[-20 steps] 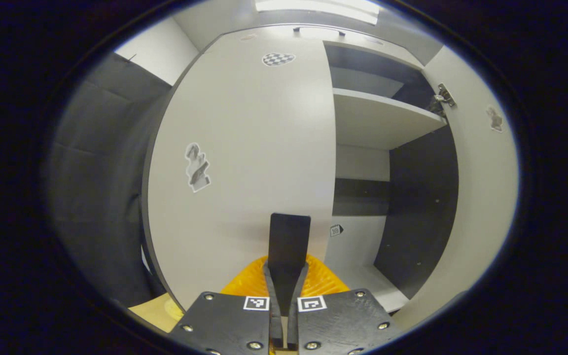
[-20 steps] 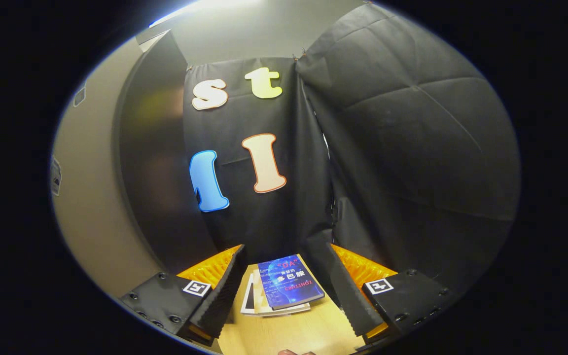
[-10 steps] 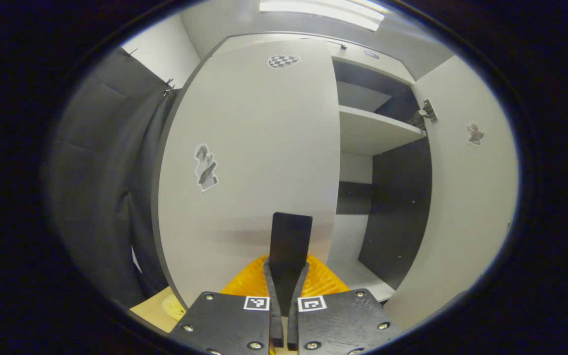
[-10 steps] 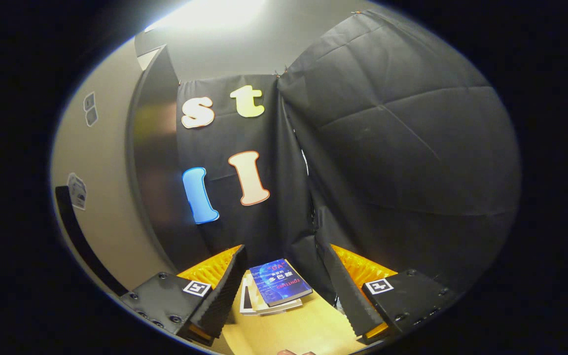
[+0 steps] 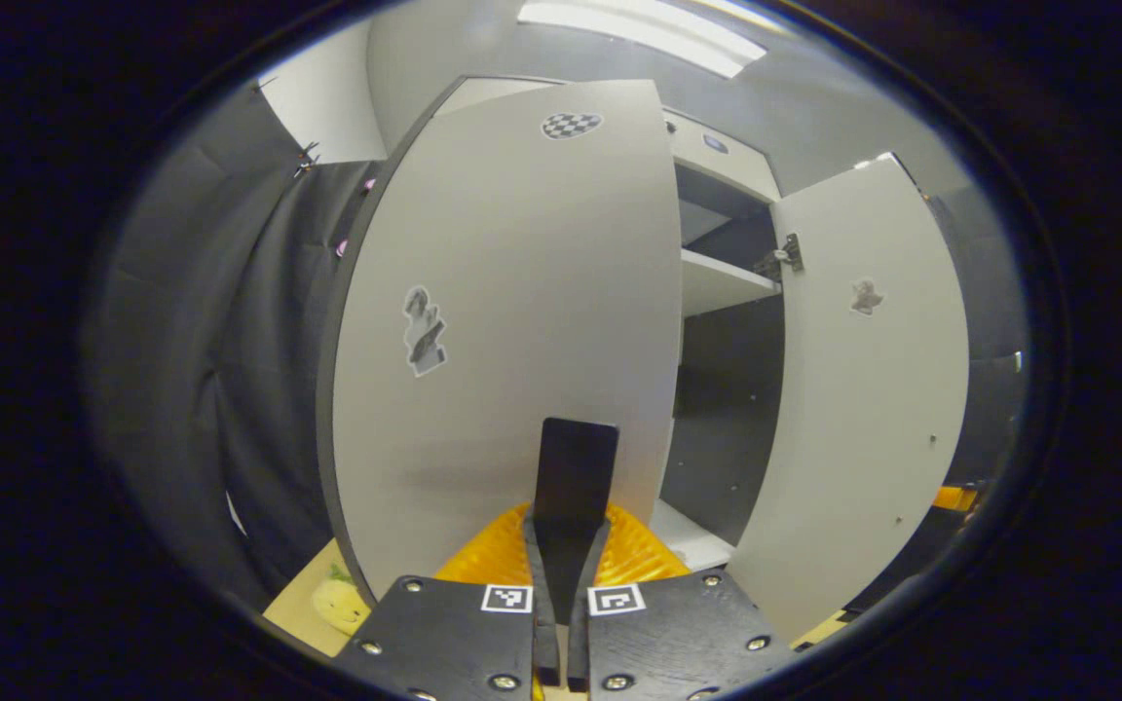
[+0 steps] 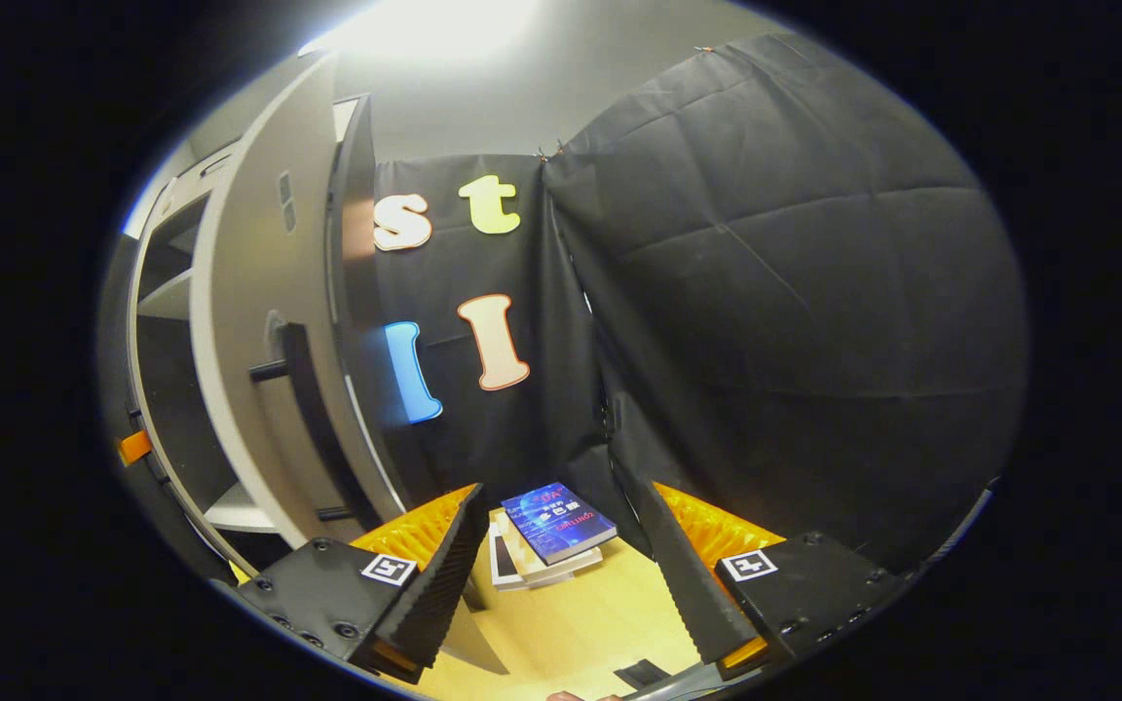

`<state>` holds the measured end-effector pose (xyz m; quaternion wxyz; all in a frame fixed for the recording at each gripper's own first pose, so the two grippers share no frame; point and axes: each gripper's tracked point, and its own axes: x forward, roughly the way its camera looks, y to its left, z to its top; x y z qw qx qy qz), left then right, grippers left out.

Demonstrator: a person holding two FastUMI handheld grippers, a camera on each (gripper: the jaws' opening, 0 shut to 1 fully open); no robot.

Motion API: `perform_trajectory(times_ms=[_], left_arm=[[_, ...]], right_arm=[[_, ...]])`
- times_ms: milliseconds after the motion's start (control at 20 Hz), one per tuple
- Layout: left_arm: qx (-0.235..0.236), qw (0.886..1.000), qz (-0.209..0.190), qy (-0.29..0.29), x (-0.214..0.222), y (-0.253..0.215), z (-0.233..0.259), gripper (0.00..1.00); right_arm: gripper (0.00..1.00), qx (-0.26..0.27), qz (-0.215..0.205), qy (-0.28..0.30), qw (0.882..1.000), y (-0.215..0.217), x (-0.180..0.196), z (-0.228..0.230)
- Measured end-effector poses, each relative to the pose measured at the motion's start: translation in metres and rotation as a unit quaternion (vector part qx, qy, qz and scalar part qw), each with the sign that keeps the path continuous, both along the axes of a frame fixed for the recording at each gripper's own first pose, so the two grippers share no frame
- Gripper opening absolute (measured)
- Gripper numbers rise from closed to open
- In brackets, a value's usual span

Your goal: Open the right door of the double-door shoe cabinet with the right hand, and open the left door with the left hand.

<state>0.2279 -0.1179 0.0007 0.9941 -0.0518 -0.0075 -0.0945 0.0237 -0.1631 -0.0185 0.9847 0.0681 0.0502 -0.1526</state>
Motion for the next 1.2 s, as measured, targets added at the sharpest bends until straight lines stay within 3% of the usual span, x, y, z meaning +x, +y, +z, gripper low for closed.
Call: perform_trajectory(times_ms=[450, 550, 850, 900, 950, 1100, 1200], left_arm=[[-0.001, 1.000, -0.021, -0.006, -0.034, 0.038, 0.001, 0.06], [0.001, 1.000, -0.018, -0.007, -0.046, 0.048, 0.002, 0.06], [-0.005, 1.000, -0.005, -0.005, -0.065, 0.081, 0.000, 0.05], [-0.006, 1.000, -0.005, -0.001, -0.067, 0.086, 0.001, 0.05], [-0.005, 1.000, -0.004, 0.000, -0.069, 0.091, 0.001, 0.05], [0.006, 1.000, 0.008, 0.000, -0.074, 0.104, 0.002, 0.05], [0.007, 1.000, 0.021, -0.001, -0.079, 0.118, 0.002, 0.05]], right_arm=[[0.92, 0.001, 0.004, -0.012, 1.000, 0.049, -0.022, 0.005], [0.98, -0.002, 0.004, -0.005, 1.000, 0.056, -0.029, -0.003], [0.98, 0.001, 0.007, -0.004, 1.000, 0.069, -0.038, -0.008], [0.92, 0.001, 0.007, -0.004, 1.000, 0.070, -0.041, -0.007], [1.00, 0.001, 0.005, -0.005, 1.000, 0.071, -0.043, -0.007], [0.92, 0.000, 0.003, -0.005, 1.000, 0.071, -0.051, -0.009], [0.92, 0.000, -0.003, -0.003, 1.000, 0.069, -0.060, -0.012]])
